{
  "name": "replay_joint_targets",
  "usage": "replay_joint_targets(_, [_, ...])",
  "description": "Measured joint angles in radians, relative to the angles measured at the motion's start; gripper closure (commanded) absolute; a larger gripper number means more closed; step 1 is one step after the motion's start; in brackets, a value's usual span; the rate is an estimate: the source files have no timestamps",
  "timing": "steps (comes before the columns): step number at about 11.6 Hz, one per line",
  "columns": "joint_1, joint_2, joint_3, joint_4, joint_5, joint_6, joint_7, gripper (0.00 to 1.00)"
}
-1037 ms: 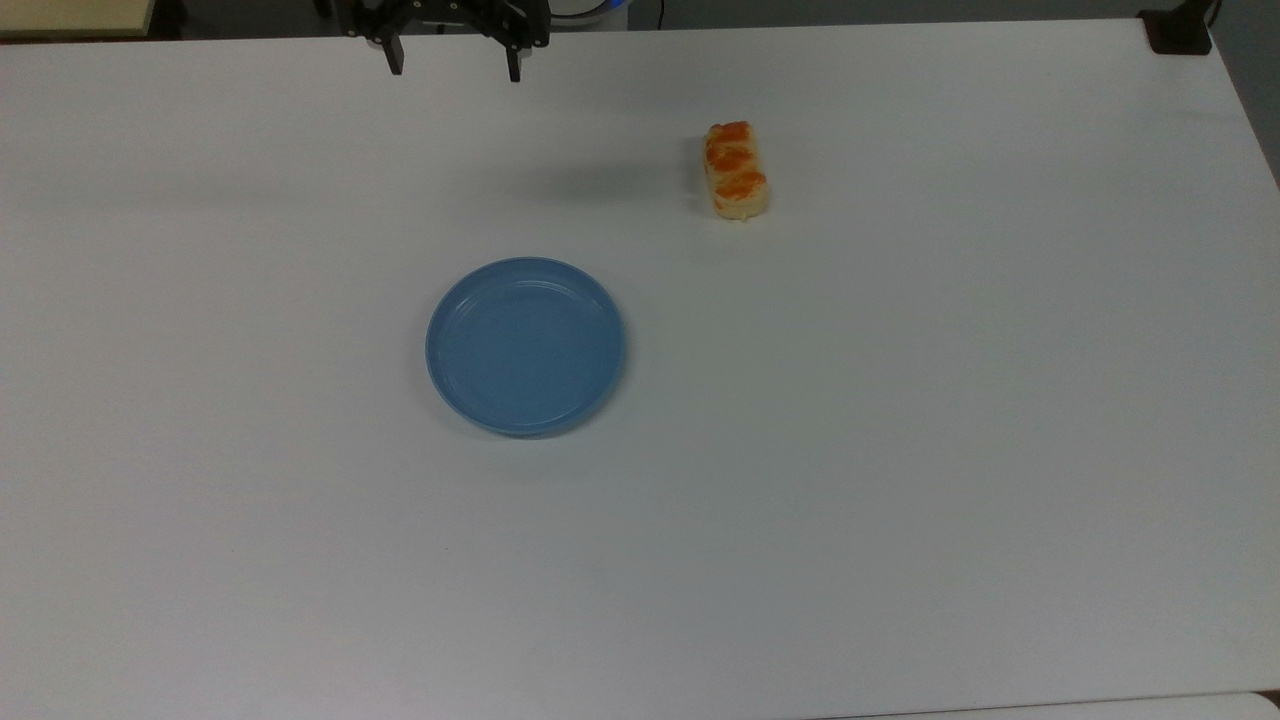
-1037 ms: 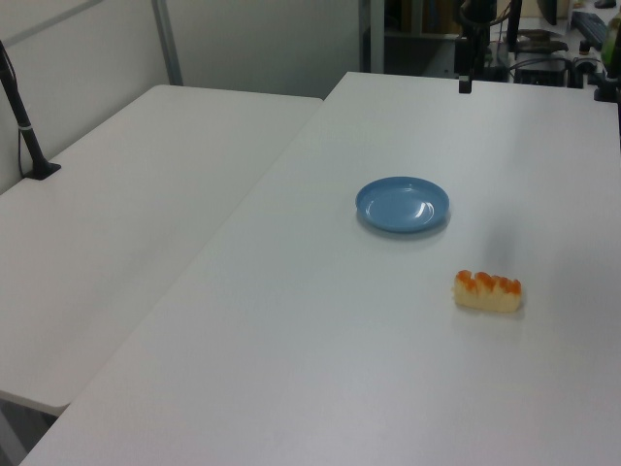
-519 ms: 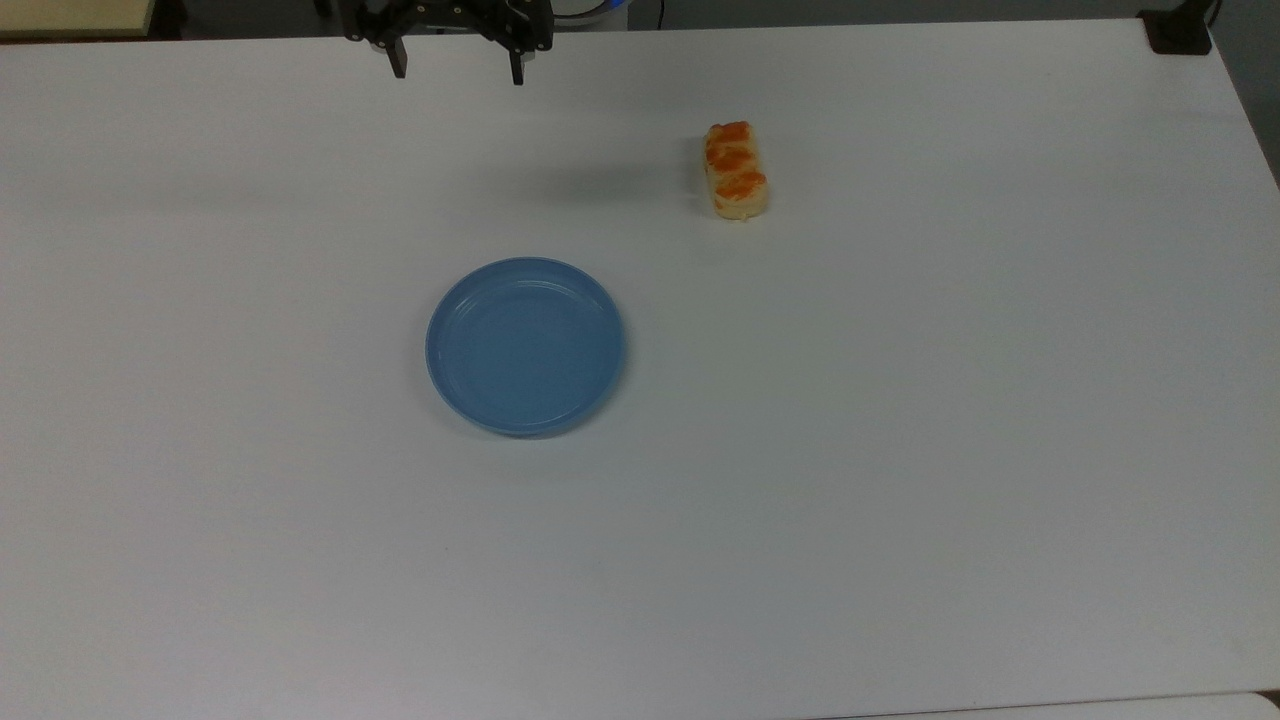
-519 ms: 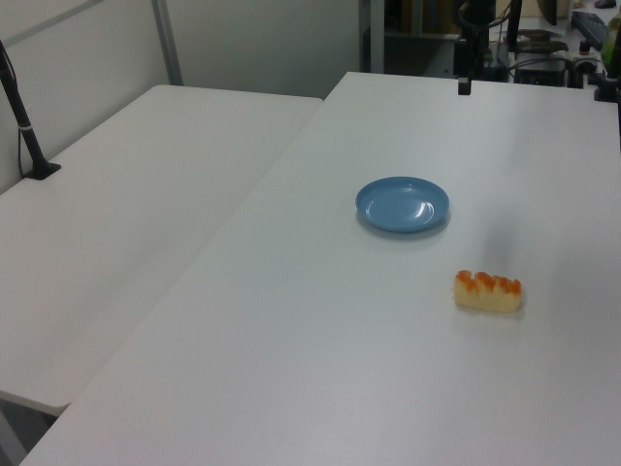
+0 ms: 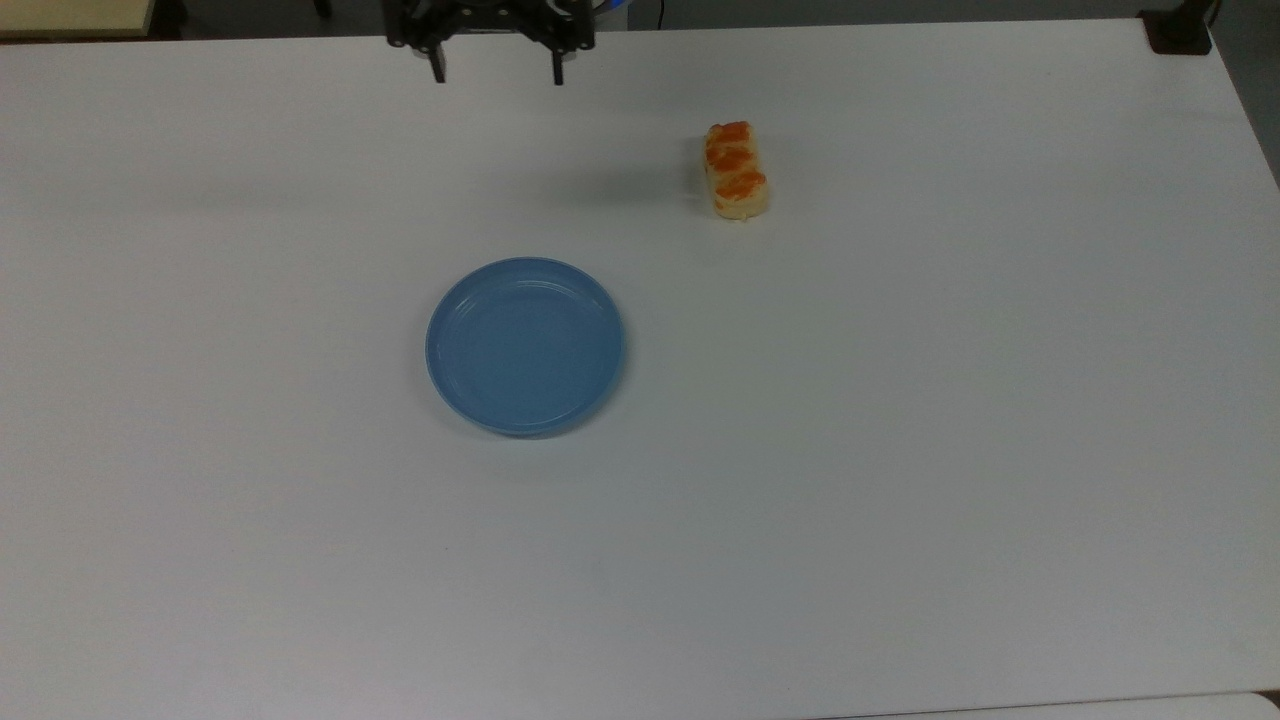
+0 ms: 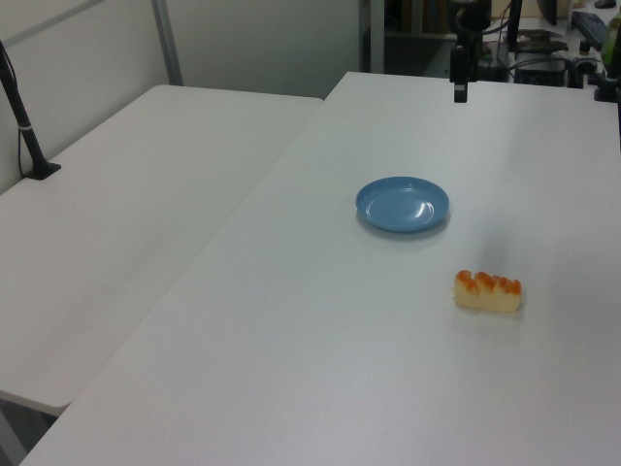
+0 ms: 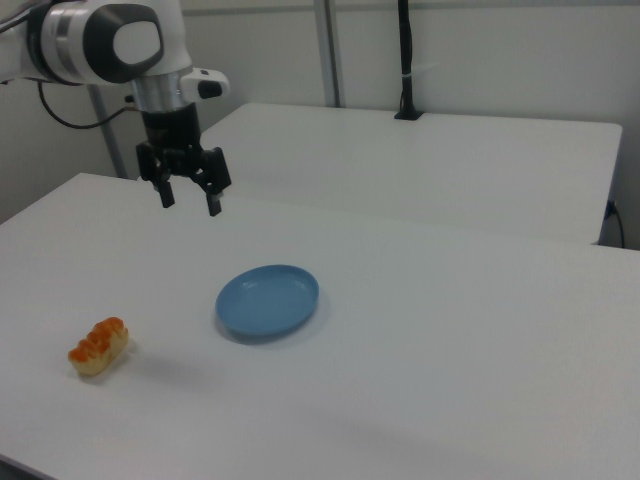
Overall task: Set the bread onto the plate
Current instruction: 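Move the open gripper over the glazed bread roll and lower it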
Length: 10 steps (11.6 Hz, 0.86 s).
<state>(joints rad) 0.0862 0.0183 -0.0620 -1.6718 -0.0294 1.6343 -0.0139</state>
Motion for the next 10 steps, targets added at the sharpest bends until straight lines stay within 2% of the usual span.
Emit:
replay_joint_targets(3, [0.025, -0.053, 0.103, -0.047, 0.001, 0.000, 0.101, 0.00])
replay_joint_targets(5, [0.100, -0.122, 0.149, -0.112, 0.001, -0.004, 0.218, 0.00])
replay_joint_targets(7, [0.180, -0.145, 0.195, -0.168, 0.001, -0.004, 0.343, 0.00])
replay_joint_targets(9, [0.227, -0.142, 0.204, -0.221, 0.001, 0.011, 0.391, 0.00])
replay_joint_targets(10, [0.229, -0.139, 0.204, -0.260, 0.001, 0.055, 0.411, 0.00])
